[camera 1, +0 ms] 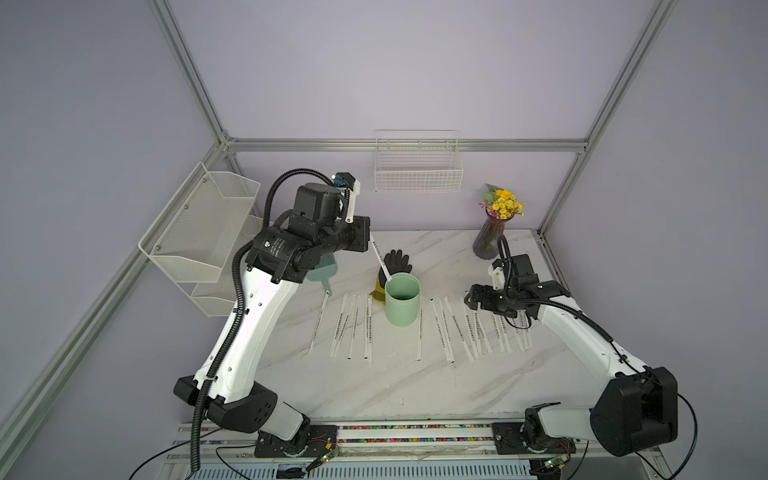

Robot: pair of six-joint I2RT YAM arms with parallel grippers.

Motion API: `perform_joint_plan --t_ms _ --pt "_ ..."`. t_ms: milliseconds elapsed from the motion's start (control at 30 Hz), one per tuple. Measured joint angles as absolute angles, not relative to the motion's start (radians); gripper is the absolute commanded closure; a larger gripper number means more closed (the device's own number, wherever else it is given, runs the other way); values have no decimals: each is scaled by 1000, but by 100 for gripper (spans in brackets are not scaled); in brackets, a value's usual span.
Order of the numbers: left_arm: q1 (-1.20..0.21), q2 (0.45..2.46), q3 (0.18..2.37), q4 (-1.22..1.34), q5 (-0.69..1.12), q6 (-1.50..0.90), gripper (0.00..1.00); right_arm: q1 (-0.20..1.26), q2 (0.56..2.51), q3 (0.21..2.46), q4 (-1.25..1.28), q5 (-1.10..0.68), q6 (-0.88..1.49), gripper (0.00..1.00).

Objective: Take the straws out of the storage container
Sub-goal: Pick up the straw from the container, then place the straw at the center of the board.

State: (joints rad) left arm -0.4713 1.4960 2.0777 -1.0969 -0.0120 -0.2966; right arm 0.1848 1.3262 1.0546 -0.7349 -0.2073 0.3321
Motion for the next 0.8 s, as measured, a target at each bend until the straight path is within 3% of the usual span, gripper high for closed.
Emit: perform_joint_plan --t_ms 433,800 --pt "-411 1458 2136 -1276 -182 -265 100 185 1253 1055 -733 -225 331 3" --pt "-339 1642 2228 -1457 -360 -242 100 185 1290 1037 -729 -207 327 3"
